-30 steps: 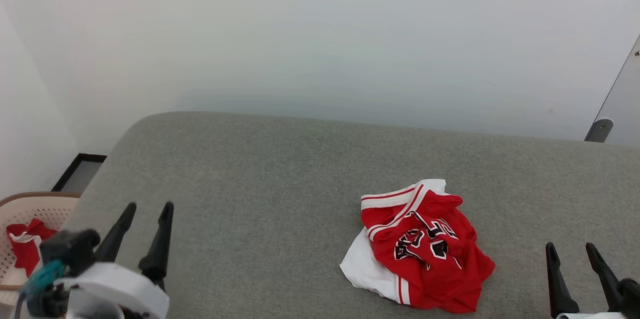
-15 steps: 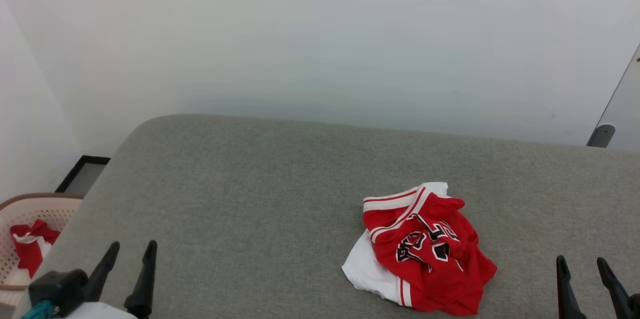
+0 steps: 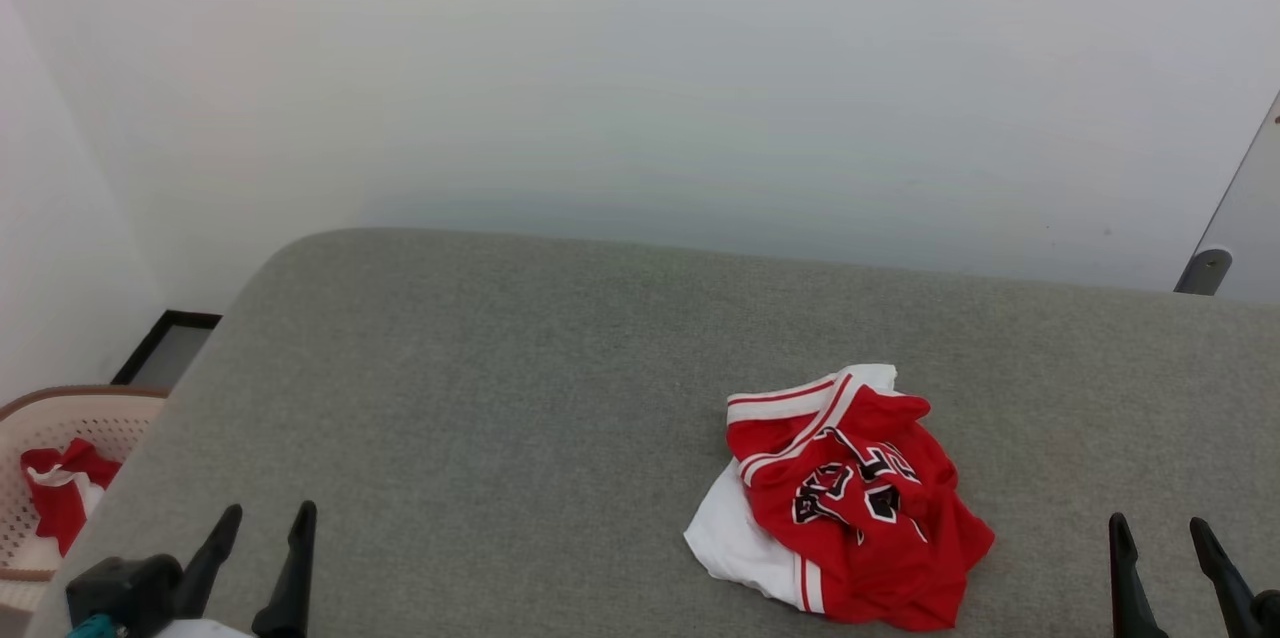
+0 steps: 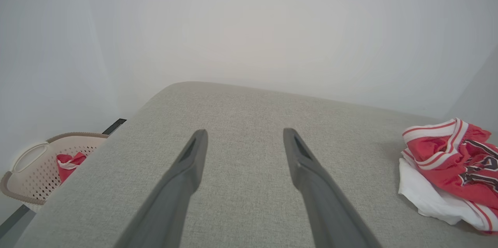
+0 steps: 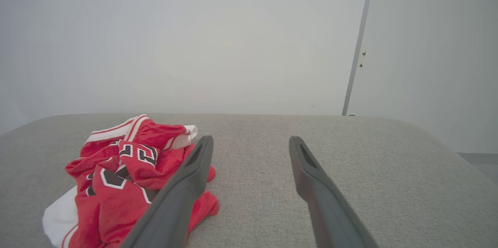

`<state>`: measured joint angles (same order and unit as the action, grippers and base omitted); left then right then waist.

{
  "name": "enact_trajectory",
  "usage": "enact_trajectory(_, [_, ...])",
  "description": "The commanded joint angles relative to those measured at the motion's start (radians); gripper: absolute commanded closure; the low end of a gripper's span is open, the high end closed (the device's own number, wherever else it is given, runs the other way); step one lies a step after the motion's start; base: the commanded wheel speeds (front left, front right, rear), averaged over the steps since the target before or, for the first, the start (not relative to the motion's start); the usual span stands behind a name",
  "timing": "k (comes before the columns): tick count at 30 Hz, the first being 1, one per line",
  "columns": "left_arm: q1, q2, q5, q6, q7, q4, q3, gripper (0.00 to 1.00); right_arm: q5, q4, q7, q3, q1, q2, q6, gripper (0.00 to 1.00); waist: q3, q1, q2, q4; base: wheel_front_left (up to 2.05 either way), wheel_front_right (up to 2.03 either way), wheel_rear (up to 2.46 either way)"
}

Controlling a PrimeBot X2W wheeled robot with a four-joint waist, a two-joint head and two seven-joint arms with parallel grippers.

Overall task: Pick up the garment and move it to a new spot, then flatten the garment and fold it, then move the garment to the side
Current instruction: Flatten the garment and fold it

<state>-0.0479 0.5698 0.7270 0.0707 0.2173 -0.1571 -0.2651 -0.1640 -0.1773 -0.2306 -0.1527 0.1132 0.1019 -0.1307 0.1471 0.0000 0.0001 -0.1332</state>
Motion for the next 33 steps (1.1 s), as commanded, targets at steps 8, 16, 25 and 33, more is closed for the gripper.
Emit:
enact_trajectory(8, [0.043, 0.004, -0.006, 0.0, -0.054, 0.024, -0.028, 0.0, 0.006, 0.005, -0.002, 0.003, -0.013, 0.002, 0.0, 0.0, -0.013, 0.0, -0.0001, 0.024, 0.0, 0.0, 0.0])
enact_trajectory(16, [0.144, 0.002, 0.026, -0.039, -0.195, 0.07, -0.082, 0.0, 0.007, 0.018, 0.0, -0.03, -0.052, 0.02, 0.0, 0.0, -0.05, 0.0, -0.0001, 0.086, 0.0, 0.0, 0.0])
enact_trajectory(25, [0.311, -0.006, 0.111, -0.115, -0.451, 0.058, -0.163, 0.0, -0.005, 0.001, -0.007, -0.027, -0.111, 0.027, 0.0, 0.0, -0.094, 0.0, -0.0001, 0.178, 0.0, 0.0, 0.0])
enact_trajectory(33, [0.429, -0.04, 0.187, -0.14, -0.671, -0.037, -0.232, 0.0, -0.007, -0.016, -0.017, -0.014, -0.153, 0.027, 0.0, 0.0, -0.116, 0.0, -0.0001, 0.253, 0.0, 0.0, 0.0])
